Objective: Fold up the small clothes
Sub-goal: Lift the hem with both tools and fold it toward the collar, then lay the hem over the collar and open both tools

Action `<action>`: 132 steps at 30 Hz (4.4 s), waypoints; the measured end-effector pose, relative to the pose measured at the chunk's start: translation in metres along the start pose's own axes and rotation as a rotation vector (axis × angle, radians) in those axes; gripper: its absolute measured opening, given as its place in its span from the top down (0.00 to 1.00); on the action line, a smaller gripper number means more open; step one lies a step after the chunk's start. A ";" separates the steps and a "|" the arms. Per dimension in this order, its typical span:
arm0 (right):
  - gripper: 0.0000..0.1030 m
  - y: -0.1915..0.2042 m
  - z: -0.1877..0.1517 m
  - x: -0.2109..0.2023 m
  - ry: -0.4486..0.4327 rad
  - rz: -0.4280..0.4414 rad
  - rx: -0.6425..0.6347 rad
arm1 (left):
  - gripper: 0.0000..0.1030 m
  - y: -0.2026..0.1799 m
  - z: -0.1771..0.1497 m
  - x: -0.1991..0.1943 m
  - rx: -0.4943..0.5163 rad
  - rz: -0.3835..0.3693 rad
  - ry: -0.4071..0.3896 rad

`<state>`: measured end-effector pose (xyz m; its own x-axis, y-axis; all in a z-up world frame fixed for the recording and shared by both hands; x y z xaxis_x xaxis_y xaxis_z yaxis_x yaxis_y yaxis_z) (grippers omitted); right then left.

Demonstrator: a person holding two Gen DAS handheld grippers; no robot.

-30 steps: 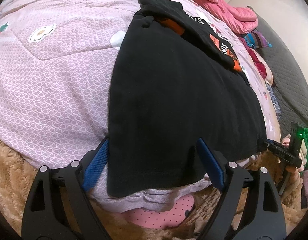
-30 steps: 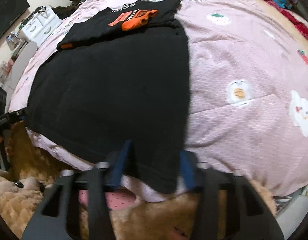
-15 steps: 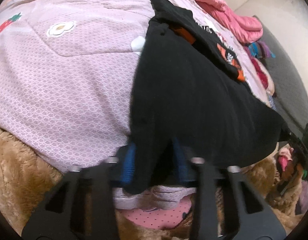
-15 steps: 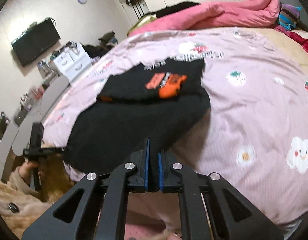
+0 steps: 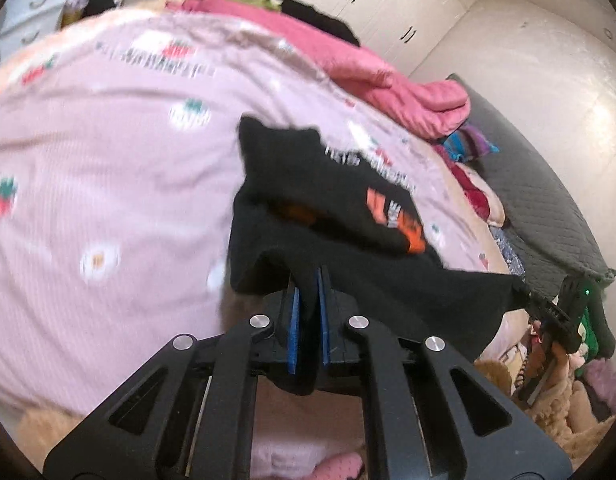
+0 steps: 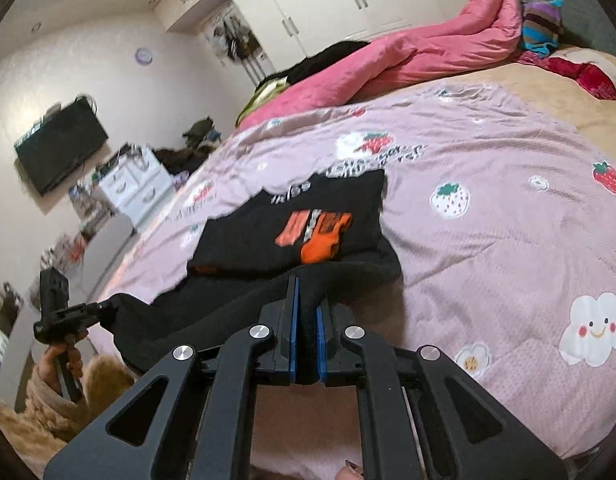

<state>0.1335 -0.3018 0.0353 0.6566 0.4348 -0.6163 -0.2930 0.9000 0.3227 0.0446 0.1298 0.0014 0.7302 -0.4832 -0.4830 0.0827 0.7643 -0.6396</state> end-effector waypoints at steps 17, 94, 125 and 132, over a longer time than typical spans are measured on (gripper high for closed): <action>0.94 -0.003 0.060 0.020 -0.064 -0.001 0.045 | 0.98 -0.009 0.066 0.010 0.083 0.031 -0.122; 0.87 0.006 0.084 0.143 -0.018 -0.174 -0.141 | 0.90 0.015 0.101 0.110 0.195 0.116 0.017; 0.88 -0.003 0.093 0.283 0.170 -0.289 -0.172 | 0.89 0.075 0.134 0.202 0.240 0.255 0.089; 0.68 -0.028 0.111 0.271 0.116 -0.357 -0.122 | 0.70 0.092 0.155 0.173 0.167 0.263 0.005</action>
<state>0.3962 -0.2124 -0.0611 0.6513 0.0879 -0.7538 -0.1453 0.9893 -0.0102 0.2839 0.1829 -0.0479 0.7378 -0.2611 -0.6225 0.0016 0.9229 -0.3851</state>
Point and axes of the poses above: each gripper's, at about its wrist camera, not at the fingertips, and x roughly the way its jaws point, y to its left, z to its top, the point moved 9 cm from there along x, roughly the way its jaws point, and after that the axes turned 13 degrees about -z, right-handed, at the moved point
